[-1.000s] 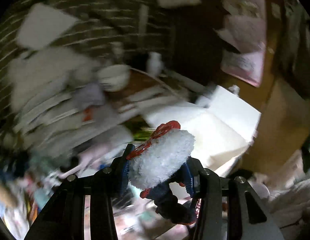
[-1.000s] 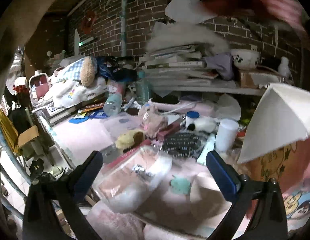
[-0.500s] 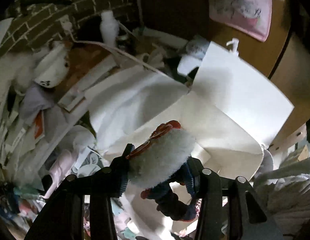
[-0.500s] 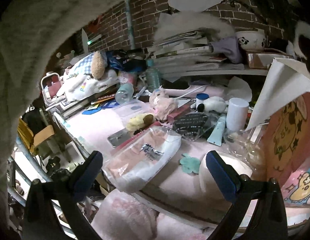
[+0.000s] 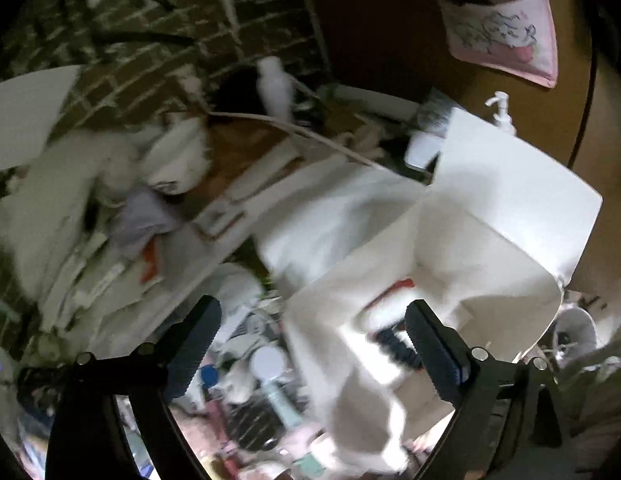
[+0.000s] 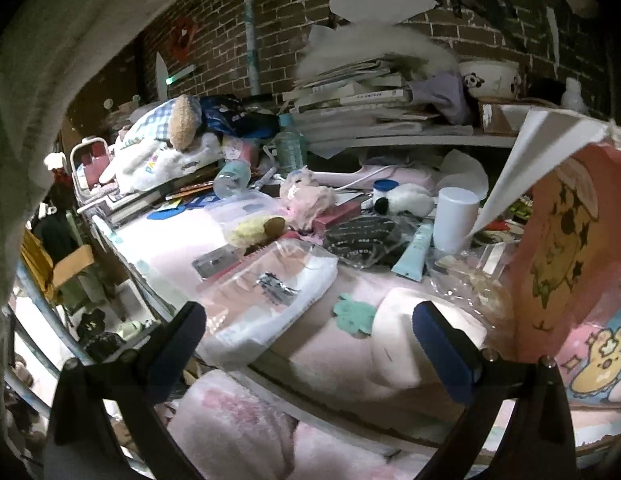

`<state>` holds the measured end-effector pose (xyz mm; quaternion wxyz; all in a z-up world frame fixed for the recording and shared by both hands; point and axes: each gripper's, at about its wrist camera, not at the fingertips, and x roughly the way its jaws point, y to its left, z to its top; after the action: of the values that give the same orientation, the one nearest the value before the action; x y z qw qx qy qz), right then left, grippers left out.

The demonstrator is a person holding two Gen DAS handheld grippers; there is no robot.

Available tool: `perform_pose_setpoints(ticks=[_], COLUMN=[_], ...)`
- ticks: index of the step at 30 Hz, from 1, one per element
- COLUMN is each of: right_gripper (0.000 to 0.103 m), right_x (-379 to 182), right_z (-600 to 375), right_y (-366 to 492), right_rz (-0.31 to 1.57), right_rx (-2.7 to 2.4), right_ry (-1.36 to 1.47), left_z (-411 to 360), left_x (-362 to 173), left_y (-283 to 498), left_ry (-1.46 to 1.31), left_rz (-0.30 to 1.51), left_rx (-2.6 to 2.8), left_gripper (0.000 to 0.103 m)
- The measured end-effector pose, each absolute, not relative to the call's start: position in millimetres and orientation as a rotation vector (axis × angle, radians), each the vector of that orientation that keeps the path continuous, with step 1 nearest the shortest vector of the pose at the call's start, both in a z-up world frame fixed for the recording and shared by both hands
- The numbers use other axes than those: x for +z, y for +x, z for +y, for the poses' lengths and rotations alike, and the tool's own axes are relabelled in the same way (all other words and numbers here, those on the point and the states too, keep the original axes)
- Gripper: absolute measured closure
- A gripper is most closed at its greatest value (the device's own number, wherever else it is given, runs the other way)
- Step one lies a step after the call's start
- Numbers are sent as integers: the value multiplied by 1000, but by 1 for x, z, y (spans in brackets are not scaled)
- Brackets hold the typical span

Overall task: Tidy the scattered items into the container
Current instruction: 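Lower the white fluffy item into the white box and open the left gripper, then grasp the round white pad on the desk with the right gripper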

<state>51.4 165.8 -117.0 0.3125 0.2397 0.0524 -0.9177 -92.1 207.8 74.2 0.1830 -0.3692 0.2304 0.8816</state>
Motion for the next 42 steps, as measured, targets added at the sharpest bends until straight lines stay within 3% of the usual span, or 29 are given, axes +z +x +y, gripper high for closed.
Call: perform_pose_setpoints(ticks=[11, 16, 21, 29, 31, 42], right_gripper=[1, 21, 31, 35, 41, 49], right_x=[-106, -106, -118, -133, -135, -135], right_z=[181, 193, 195, 193, 193, 193], right_y=[72, 66, 54, 39, 38, 38], right_rz=[229, 206, 242, 212, 200, 171], right_rx=[-2518, -2579, -2661, -2681, -2692, -2686], right_ry=[511, 561, 669, 777, 763, 726], left_z=[87, 37, 14, -15, -18, -28], left_x=[65, 41, 9, -27, -34, -52], left_y=[-30, -3, 19, 29, 27, 23], left_ry=[-983, -980, -1000, -986, -1003, -1028], left_rz=[360, 130, 133, -83, -104, -196], left_rx=[2829, 2898, 2988, 2988, 2988, 2960], left_gripper=[1, 1, 1, 1, 1, 1])
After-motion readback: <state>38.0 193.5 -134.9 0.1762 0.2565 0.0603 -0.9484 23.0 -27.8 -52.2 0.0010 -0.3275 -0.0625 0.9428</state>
